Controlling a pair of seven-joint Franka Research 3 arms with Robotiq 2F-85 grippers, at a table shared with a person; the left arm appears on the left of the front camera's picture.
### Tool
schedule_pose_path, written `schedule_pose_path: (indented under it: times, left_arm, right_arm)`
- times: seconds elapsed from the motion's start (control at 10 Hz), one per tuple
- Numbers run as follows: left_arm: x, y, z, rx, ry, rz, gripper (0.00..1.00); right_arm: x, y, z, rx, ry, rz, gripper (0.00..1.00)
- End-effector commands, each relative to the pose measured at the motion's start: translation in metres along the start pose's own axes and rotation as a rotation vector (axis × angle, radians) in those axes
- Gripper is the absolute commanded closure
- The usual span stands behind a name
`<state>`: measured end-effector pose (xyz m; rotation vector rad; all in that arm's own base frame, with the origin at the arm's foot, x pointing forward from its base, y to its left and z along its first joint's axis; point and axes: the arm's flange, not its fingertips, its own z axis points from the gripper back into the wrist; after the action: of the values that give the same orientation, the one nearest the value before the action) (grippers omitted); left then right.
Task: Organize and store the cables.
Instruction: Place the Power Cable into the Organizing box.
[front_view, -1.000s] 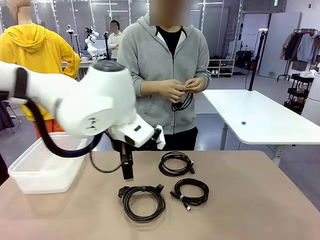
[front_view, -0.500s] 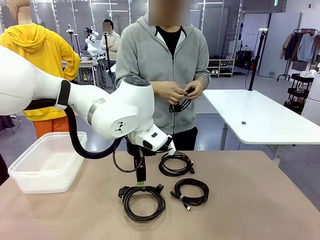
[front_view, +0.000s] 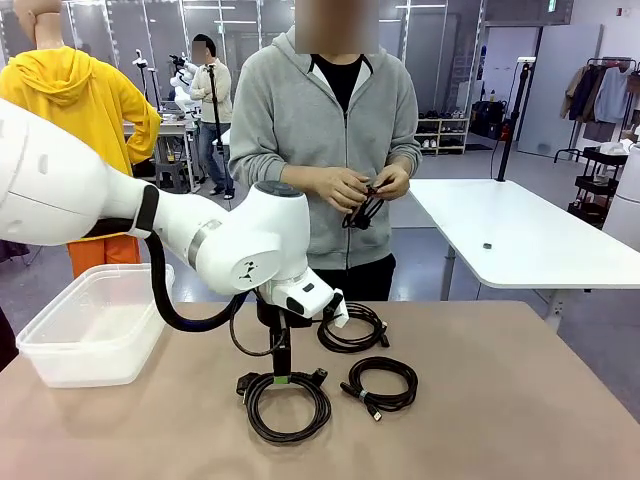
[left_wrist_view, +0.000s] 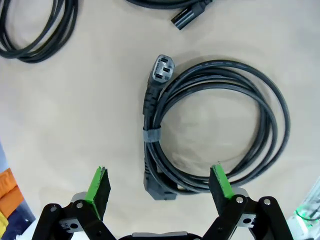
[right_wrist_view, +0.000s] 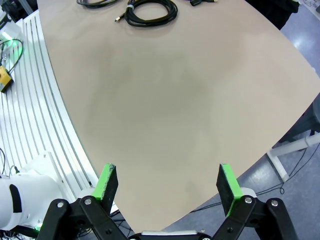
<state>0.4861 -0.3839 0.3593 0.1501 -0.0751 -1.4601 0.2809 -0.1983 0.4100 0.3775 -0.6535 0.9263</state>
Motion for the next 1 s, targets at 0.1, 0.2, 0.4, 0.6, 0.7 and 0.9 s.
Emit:
schedule_pose_path:
  times: [0.1,0.2,0.4,0.6,0.7,0.9]
  left_arm:
    - [0.010,0.014,-0.019,-0.004,-0.012,-0.050,0.00]
    - [0.014,0.017,-0.027,-0.001,-0.022,-0.055,0.00]
    - [0.016,0.021,-0.039,-0.030,-0.006,-0.051,0.00]
    - [0.017,0.021,-0.045,-0.052,0.002,-0.052,0.00]
    - [0.017,0.022,-0.046,-0.060,-0.008,-0.053,0.13]
    - [0.017,0.023,-0.046,-0.067,-0.017,-0.069,0.73]
  right_arm:
    - [0.003,0.000,0.001,-0.008,0.001,-0.018,0.00]
    - [0.003,0.000,0.001,-0.008,0.001,-0.018,0.00]
    - [0.003,0.000,0.001,-0.008,0.001,-0.018,0.00]
    - [0.003,0.000,0.001,-0.008,0.001,-0.018,0.00]
    - [0.003,0.000,0.001,-0.008,0.001,-0.018,0.00]
    - [0.003,0.000,0.001,-0.008,0.001,-0.018,0.00]
